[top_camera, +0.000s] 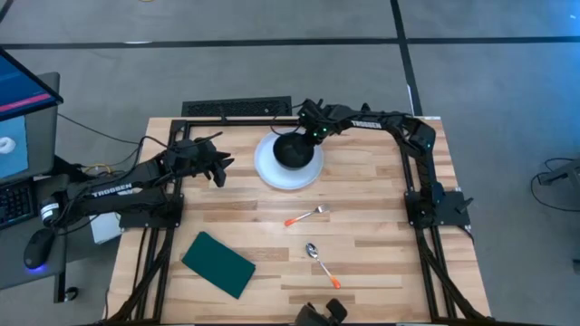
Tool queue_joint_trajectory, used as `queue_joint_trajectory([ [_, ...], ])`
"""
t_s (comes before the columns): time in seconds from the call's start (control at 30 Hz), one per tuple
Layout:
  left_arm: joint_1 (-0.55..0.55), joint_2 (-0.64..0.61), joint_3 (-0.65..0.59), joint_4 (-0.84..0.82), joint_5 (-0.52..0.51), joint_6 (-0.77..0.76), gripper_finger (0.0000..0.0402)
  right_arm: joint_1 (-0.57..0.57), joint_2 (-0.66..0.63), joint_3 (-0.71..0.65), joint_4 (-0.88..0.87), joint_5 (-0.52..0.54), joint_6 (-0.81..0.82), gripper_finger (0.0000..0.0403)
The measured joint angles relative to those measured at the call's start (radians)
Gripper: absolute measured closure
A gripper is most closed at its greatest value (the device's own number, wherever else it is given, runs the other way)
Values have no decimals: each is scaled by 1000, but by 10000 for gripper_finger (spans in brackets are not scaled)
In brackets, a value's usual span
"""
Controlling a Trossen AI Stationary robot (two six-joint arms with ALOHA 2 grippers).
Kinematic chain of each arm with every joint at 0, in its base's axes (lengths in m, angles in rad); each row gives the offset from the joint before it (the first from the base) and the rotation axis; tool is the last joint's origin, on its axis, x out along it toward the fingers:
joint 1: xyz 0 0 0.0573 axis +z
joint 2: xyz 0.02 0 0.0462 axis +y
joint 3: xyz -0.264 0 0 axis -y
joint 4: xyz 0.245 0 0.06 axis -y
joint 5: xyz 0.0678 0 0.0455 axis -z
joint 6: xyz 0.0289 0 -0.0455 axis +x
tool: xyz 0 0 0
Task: Set table place
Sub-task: Place the black bowl on the white plate
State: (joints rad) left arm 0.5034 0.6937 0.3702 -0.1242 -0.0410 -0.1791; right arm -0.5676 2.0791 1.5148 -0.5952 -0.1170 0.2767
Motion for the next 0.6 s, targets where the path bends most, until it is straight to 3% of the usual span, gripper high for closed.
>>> queue_joint_trajectory([
  [0.6,0,0,0,1,0,0,296,25,-6,-1,13,-6,-28,351],
])
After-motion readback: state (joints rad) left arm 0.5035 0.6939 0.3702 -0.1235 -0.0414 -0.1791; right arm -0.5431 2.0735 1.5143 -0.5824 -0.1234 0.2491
